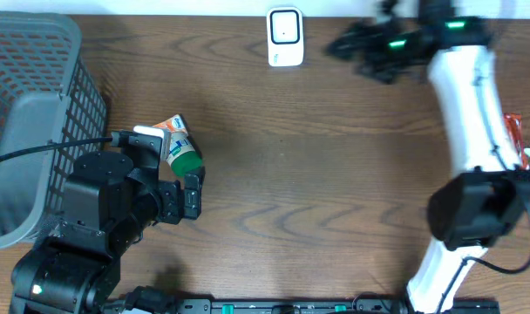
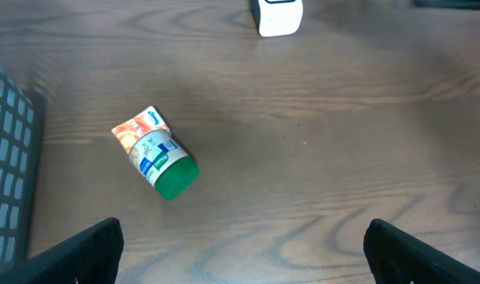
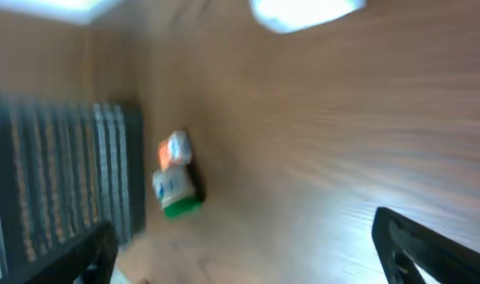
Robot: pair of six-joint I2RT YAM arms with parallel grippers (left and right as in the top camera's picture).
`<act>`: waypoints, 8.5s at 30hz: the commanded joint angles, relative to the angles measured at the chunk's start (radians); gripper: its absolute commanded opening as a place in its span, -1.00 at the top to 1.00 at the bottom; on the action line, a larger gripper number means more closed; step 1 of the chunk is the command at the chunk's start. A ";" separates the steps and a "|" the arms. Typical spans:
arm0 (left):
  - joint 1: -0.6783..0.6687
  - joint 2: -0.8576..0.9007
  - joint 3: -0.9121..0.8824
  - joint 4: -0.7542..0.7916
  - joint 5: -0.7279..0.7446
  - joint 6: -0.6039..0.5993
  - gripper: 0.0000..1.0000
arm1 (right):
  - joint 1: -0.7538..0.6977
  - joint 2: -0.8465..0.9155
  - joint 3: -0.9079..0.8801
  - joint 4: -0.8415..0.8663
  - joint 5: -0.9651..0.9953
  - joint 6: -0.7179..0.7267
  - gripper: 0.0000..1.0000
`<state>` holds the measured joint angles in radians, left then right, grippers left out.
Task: Scan the item barcode
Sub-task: 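Move the right gripper to the green-lidded Knorr jar, then grasp the Knorr jar with the right gripper and lift it, then set the Knorr jar upright at table center and open the right gripper, then raise the right gripper and reposition it above the jar, then lower the right gripper and grasp the jar's green lid from above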
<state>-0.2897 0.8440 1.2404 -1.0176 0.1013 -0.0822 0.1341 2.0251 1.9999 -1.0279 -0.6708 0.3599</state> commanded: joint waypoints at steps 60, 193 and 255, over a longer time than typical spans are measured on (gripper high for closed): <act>0.003 -0.005 0.011 -0.044 -0.010 -0.002 -0.96 | 0.784 0.425 -0.018 0.415 0.573 -0.218 -0.47; 0.003 -0.003 0.011 -0.045 -0.009 -0.002 -0.96 | 0.307 -0.626 -0.311 -0.100 0.251 -1.363 -0.99; 0.003 -0.003 0.011 -0.045 -0.009 -0.002 -0.96 | 0.504 -0.400 -0.983 0.180 0.370 -1.325 -0.59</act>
<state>-0.2897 0.8440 1.2404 -1.0634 0.1013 -0.0822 0.6327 1.6062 1.0195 -0.8562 -0.2852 -0.9741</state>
